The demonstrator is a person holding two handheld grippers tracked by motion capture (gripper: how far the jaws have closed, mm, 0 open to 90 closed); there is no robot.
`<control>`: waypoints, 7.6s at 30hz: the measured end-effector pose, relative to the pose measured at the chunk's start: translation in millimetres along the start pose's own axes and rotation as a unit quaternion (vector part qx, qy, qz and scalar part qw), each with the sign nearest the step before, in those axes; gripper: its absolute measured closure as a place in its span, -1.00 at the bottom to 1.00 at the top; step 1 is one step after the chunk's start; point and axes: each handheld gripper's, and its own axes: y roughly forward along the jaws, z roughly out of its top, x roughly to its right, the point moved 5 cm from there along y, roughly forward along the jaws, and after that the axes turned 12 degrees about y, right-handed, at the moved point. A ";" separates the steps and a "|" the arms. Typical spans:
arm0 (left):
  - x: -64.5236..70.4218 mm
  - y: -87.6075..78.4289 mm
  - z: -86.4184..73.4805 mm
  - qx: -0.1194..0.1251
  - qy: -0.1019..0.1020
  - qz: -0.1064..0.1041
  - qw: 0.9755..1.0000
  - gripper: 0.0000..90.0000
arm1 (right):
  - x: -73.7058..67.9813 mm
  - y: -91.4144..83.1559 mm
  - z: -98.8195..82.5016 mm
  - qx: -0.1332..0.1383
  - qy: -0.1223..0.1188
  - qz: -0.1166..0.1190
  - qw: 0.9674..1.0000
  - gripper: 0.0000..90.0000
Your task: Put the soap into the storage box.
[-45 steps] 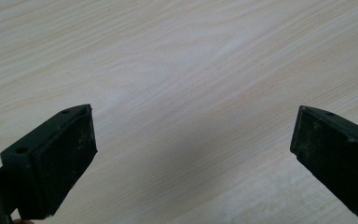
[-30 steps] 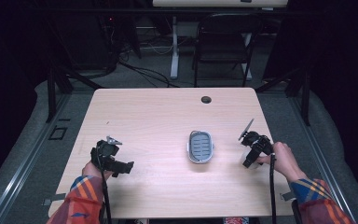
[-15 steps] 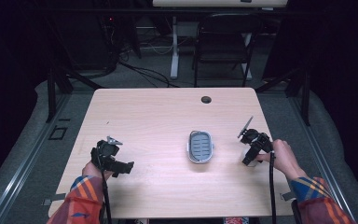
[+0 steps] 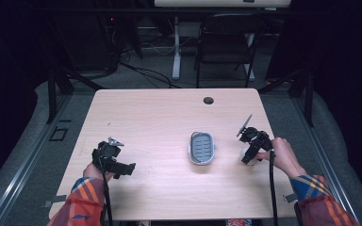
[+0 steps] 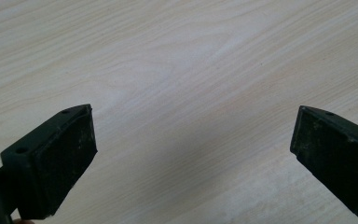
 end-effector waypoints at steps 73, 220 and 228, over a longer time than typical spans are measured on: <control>1.8 1.1 -0.7 -0.010 0.008 0.001 1.000 -0.99 | -35.1 -65.3 71.3 0.012 -0.077 -0.025 0.997 -0.46; 3.3 2.2 -0.8 -0.015 0.013 -0.005 1.000 -0.99 | -40.4 -53.1 37.1 0.050 -0.076 -0.002 0.996 -0.97; 3.3 2.2 -0.8 -0.014 0.013 -0.004 1.000 -0.99 | -29.9 -43.1 11.0 0.050 -0.055 -0.005 0.997 -1.00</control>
